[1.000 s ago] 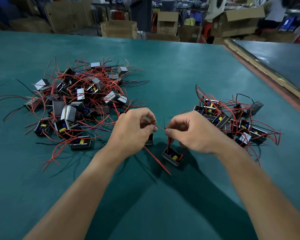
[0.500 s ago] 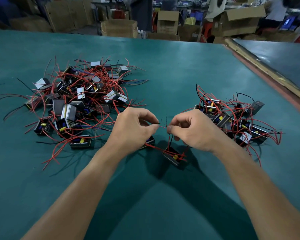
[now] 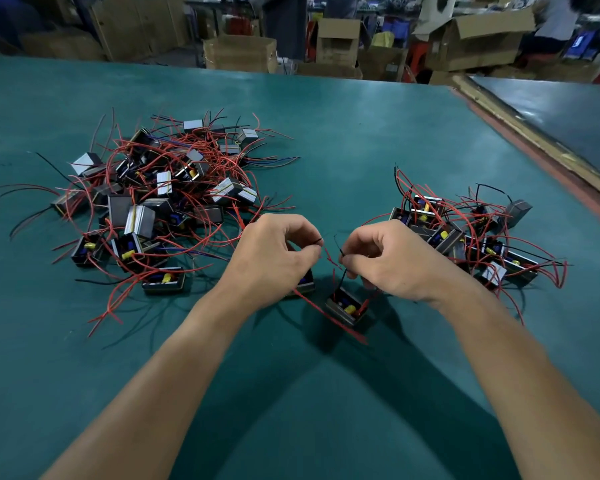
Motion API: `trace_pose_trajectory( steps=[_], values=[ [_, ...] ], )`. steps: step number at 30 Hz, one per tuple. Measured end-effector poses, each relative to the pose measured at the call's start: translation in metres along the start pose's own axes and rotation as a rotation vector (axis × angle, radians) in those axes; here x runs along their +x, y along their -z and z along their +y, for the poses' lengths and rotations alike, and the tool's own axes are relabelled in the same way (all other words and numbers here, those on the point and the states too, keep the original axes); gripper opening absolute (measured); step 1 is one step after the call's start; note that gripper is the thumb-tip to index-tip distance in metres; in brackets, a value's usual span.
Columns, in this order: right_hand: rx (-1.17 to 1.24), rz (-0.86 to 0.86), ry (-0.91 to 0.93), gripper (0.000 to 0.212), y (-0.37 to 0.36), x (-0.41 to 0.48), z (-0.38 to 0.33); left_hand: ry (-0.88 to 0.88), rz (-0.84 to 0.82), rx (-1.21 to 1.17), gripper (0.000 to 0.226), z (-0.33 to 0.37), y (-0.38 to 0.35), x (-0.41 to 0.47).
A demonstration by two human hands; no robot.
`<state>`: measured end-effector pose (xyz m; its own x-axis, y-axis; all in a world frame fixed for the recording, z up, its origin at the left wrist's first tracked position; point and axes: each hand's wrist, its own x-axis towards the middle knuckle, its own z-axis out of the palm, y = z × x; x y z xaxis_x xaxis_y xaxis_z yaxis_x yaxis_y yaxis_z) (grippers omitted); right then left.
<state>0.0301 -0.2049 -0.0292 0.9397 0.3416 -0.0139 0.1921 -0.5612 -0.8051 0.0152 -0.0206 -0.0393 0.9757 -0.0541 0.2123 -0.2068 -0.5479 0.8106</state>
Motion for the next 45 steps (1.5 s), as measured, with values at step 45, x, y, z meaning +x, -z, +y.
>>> trace_pose_trajectory(
  steps=[45],
  values=[
    [0.169,-0.101,0.006,0.016,0.001,-0.004,0.001,0.239,-0.276,-0.277,0.017,0.010,0.010,-0.004]
  ],
)
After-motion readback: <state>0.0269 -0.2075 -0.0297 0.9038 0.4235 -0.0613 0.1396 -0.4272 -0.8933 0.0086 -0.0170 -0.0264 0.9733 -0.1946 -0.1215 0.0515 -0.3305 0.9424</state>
